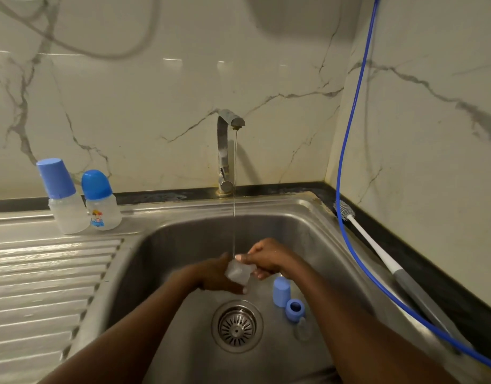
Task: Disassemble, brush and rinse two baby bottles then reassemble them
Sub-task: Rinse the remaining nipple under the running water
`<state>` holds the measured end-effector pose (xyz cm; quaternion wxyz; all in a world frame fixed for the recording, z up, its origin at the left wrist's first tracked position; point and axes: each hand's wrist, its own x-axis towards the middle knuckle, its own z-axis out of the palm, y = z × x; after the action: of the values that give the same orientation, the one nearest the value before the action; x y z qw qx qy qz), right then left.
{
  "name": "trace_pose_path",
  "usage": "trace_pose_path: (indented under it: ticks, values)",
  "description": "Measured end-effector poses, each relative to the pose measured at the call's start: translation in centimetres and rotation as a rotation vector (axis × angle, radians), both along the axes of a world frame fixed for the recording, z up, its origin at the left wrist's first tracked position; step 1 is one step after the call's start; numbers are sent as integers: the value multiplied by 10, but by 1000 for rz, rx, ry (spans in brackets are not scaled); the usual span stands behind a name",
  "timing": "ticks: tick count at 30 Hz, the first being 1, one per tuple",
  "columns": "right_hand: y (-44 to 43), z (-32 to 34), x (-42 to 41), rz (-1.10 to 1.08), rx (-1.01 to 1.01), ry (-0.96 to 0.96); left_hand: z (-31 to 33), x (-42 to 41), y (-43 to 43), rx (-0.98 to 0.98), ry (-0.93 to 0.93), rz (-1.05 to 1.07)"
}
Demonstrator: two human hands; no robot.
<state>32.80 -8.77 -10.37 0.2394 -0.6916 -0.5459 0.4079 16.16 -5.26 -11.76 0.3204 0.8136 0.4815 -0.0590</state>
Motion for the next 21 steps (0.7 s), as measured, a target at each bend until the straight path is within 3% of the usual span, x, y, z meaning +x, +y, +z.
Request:
trace_pose_path:
  ticks: [2,6,8,9,12,14,17,18,21]
  values:
    - [0,12,-1,0,66,36,14,2,-1,19,-138,-23]
    - [-6,29,-2,150,135,-164,31,3,-8,13,110,-97]
    - [-11,35,0,242,128,-274,32,-5,-9,39,49,-39]
    - [-12,35,2,245,145,-243,28,-8,-11,2,-37,-7]
    - [-17,26,11,26,221,117,17,-6,-22,-103,-329,21]
    - [-20,24,22,-77,132,313,14,-1,-23,-6,-519,141]
    - [-30,25,42,-37,-100,510,13,0,-23,-102,-730,272]
    - [-33,24,49,-8,-169,462,14,-2,-22,-131,-738,258]
    - [-31,11,63,-12,-201,-26,18,-5,-24,-148,-654,130]
